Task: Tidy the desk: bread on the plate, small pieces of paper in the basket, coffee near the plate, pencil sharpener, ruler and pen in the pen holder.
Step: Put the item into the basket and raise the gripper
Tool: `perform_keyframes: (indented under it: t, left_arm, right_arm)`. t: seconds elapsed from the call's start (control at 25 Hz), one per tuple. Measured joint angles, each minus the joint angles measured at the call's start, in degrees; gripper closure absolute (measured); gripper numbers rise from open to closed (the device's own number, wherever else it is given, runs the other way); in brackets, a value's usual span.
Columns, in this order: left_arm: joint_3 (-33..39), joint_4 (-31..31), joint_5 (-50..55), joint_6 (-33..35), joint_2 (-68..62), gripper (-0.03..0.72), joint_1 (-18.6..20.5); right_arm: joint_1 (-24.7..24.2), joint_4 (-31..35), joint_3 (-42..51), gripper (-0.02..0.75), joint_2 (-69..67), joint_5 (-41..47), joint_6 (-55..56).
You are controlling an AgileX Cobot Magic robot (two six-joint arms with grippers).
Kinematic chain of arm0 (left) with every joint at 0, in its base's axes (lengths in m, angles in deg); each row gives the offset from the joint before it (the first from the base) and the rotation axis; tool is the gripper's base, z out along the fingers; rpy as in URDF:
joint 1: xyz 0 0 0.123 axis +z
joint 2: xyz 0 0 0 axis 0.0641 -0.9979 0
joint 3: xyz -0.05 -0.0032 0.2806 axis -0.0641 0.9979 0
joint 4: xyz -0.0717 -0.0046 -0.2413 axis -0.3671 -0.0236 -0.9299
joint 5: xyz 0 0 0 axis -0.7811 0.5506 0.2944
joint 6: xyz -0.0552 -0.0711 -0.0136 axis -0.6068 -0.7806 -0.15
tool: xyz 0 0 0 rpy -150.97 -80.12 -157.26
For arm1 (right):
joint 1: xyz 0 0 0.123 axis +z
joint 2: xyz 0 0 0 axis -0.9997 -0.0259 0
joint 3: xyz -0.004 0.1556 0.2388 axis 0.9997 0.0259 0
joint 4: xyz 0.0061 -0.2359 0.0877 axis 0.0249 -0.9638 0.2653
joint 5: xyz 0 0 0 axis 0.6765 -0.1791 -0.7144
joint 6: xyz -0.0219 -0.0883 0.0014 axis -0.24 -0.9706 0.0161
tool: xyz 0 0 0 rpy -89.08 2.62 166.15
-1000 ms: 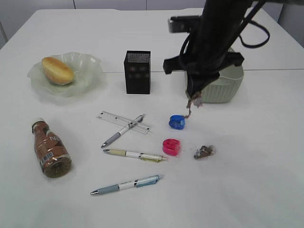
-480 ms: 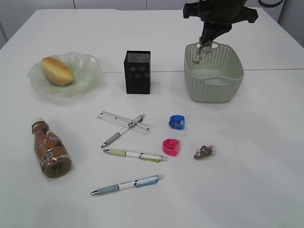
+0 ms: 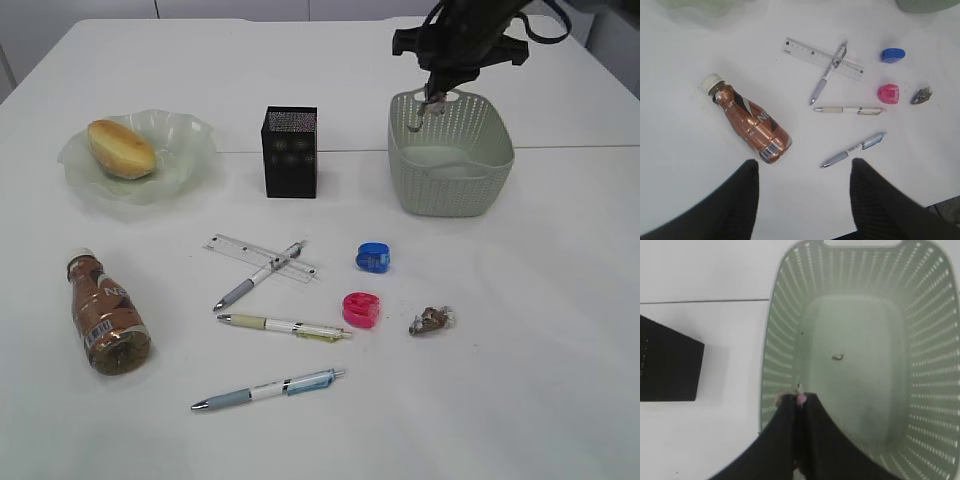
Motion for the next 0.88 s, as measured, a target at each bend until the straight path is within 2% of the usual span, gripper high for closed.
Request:
perform_keyframes:
  t: [0.48, 0.6, 0.68, 0.84, 0.88]
  left_arm:
    - [0.0, 0.0, 0.0, 0.0, 0.0, 0.264, 0.0]
    - [0.0, 0.0, 0.0, 0.0, 0.0, 0.264, 0.0]
    - [0.0, 0.0, 0.0, 0.0, 0.0, 0.264, 0.0]
    - [0.0, 0.0, 0.0, 0.0, 0.0, 0.264, 0.0]
    - [0.0, 0.0, 0.0, 0.0, 0.0, 0.264, 0.0]
  right_arm:
    - [-3.05, -3.5, -0.83, 0.738, -2.64, -2.94, 2.43]
    - [-3.05, -2.68, -0.83, 0.705, -3.4, -2.58, 2.43]
    - [-3.05, -1.47, -0.83, 0.619, -3.38, -2.58, 2.43]
    - [-3.05, -0.06, -0.83, 0.359, -3.38, -2.58, 2.43]
    - [-3.05, 0.06, -0.83, 0.318, -3.38, -2.58, 2.43]
